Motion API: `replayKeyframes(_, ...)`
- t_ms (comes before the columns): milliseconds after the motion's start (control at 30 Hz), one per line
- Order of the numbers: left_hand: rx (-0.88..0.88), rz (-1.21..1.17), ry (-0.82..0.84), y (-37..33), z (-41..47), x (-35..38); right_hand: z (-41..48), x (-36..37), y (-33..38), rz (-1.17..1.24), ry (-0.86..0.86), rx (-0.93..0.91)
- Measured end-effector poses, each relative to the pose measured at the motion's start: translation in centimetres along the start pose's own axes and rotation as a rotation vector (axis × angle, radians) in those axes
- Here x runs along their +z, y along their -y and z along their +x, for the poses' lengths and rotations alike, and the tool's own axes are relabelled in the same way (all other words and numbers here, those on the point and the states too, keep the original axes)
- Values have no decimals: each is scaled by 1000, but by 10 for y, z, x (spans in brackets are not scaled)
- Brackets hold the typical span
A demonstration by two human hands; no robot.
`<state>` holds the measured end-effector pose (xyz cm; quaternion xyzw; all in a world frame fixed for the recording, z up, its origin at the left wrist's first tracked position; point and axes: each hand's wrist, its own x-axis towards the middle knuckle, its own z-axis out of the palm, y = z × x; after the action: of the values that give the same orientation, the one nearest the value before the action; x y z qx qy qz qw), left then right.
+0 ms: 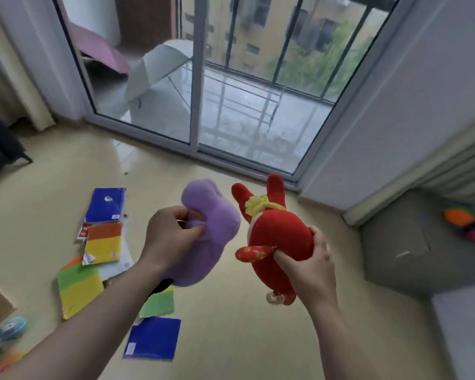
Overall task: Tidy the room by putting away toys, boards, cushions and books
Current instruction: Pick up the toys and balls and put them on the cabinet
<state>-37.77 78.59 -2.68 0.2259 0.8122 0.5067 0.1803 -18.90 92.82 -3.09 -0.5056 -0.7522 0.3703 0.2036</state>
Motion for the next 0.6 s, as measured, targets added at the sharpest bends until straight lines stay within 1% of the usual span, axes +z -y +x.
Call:
replayKeyframes(333, 149, -21, 227, -132, -62, 236, 25, -218, -150, 1, -243, 103)
replayKeyframes(433, 168, -26, 302, -164, -75, 297, 30, -266, -187, 15, -322, 139)
replayKeyframes(600, 222, -37, 418, -206, -84, 381, 44, -323, -237, 33, -428, 212)
